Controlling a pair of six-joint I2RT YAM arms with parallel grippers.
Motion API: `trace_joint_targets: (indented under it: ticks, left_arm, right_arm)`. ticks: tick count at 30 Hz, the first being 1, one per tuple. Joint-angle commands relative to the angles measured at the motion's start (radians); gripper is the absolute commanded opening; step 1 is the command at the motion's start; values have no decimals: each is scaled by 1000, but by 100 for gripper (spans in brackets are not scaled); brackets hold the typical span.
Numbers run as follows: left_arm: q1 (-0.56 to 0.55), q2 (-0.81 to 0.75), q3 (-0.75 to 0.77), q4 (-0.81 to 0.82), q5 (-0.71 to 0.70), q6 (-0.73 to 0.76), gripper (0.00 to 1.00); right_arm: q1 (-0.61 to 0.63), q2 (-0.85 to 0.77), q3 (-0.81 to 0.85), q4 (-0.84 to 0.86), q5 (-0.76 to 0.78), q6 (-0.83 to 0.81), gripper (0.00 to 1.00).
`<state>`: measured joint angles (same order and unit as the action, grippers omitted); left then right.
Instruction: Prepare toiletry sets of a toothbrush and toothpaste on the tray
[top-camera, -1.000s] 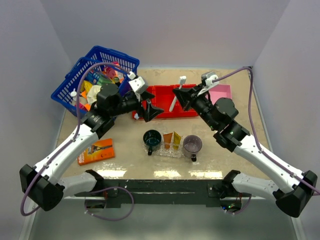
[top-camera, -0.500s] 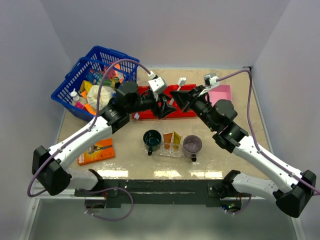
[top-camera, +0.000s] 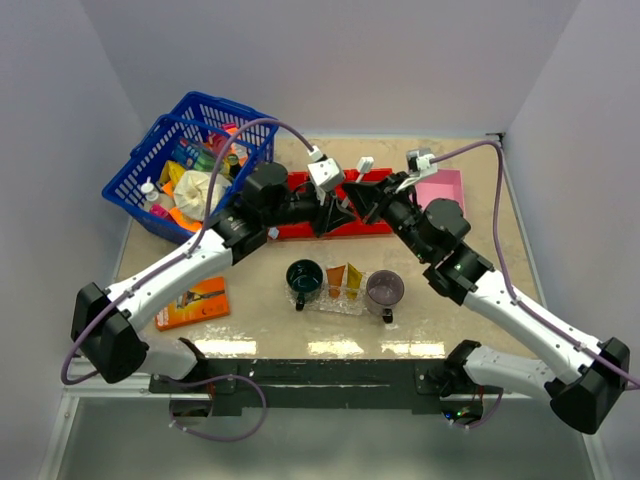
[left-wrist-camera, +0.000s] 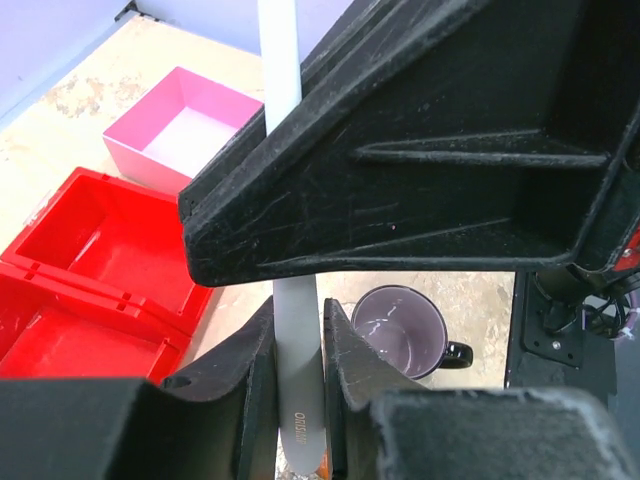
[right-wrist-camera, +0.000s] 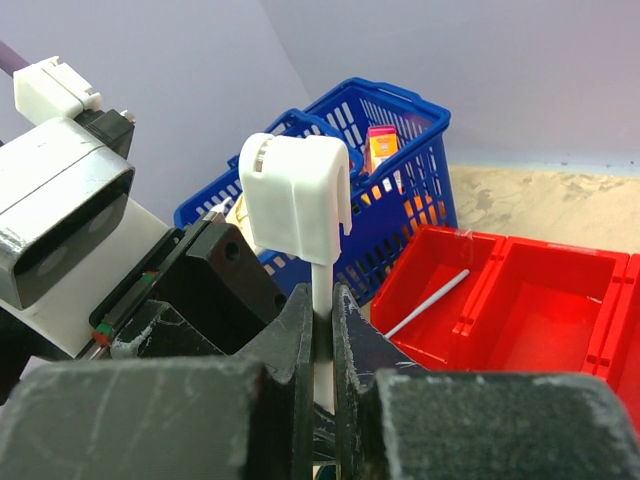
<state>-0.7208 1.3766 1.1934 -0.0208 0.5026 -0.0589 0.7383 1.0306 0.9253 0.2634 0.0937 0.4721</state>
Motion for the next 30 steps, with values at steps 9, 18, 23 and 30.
trace_joint_targets:
  ticks: [9,18,23,30]
  left_arm:
    - [67,-17,-96,61,85,-18,0]
    - [119,-93,-178,-27,341,149,0]
    - [118,-125,-160,-94,464,205,0]
    - [118,-131,-138,-136,513,228,0]
  right_arm:
    - [7,-52,7,-84,-11,-20,41]
    - [-31,-124,143,-412,-175,-157,68]
    - [-77,-77,292,-666,-319,-239,70]
    - [-86,-21,438,-782,-533,-260,68]
